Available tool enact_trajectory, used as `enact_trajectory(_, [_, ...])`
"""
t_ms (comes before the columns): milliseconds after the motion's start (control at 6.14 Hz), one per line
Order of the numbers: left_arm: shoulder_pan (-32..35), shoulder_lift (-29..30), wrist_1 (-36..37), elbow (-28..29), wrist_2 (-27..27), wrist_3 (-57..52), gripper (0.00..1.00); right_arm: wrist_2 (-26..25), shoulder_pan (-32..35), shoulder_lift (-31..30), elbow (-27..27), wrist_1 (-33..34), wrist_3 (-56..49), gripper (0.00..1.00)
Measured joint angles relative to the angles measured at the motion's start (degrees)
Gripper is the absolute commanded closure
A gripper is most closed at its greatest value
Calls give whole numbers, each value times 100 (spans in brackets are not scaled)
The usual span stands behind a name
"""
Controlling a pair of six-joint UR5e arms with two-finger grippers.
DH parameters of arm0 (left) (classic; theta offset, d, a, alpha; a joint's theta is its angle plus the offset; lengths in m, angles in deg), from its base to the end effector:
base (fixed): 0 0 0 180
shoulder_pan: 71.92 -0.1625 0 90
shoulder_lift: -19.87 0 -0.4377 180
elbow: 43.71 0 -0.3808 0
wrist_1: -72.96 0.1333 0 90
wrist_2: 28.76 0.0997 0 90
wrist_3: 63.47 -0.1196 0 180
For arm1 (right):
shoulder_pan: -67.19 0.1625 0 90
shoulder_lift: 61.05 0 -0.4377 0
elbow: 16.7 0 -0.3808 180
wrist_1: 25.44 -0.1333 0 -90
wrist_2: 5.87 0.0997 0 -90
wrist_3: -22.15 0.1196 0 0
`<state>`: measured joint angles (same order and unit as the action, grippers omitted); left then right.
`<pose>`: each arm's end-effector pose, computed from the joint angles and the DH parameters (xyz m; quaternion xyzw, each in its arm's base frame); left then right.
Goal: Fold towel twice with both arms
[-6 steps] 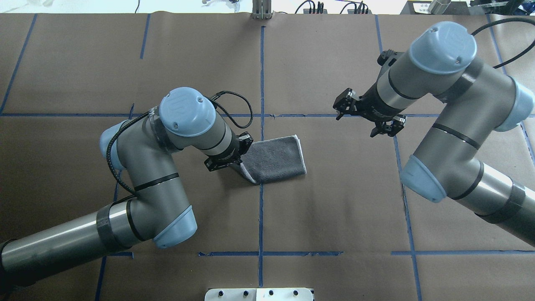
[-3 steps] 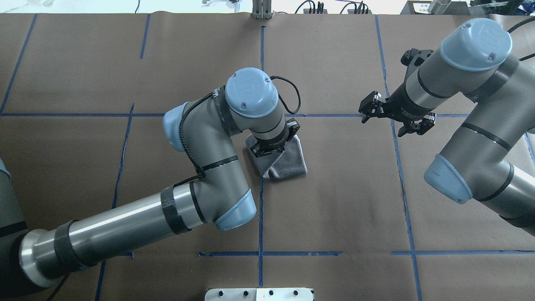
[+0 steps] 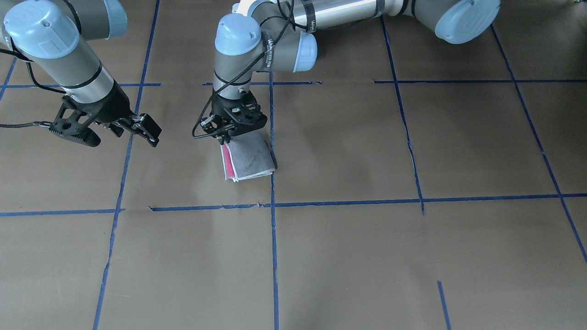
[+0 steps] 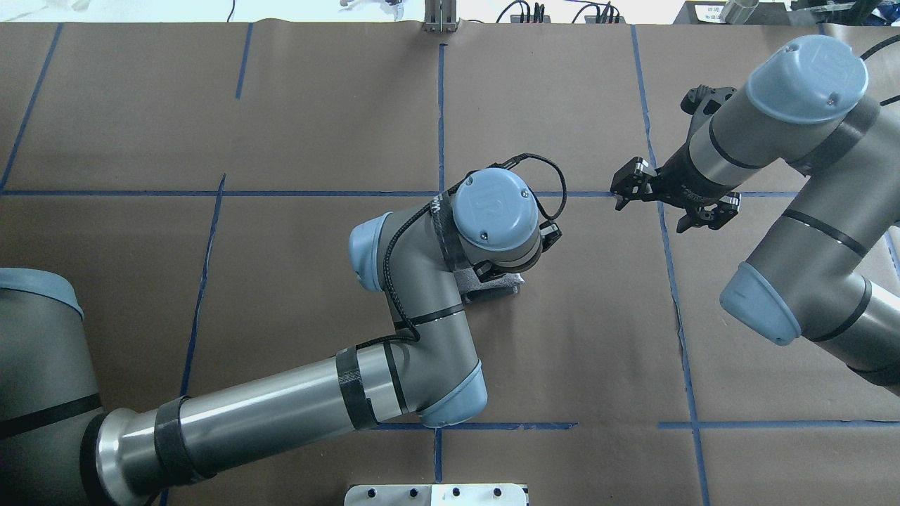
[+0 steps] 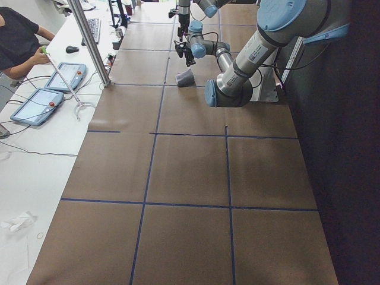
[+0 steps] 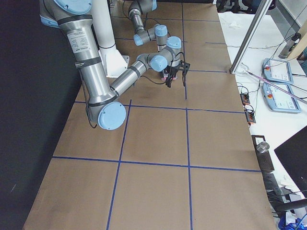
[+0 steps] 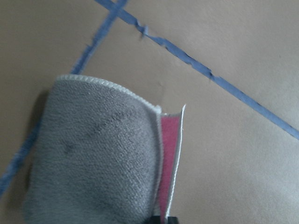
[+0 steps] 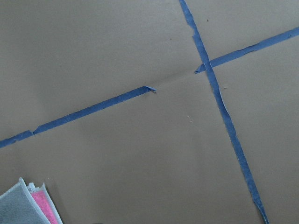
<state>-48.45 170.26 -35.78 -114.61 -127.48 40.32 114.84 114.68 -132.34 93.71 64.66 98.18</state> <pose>0.7053 -0.4318 0.1002 -0.0235 0.5026 -0.2398 0.8303 -0.3374 -0.4749 0.3539 -0.0500 -0.4044 0.1774 0.8958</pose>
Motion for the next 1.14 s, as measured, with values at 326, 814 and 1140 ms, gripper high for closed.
enact_trajectory(326, [-8, -105, -52, -289, 68, -174, 0, 6, 8, -86, 107, 2, -3, 0])
enact_trajectory(814, [606, -1465, 576, -1953, -440, -1917, 0, 105, 251, -284, 247, 9, -458, 0])
enact_trajectory(1140, [1643, -2628, 693, -2638, -1507, -3868, 0, 435, 820, -701, 272, 14, -1596, 0])
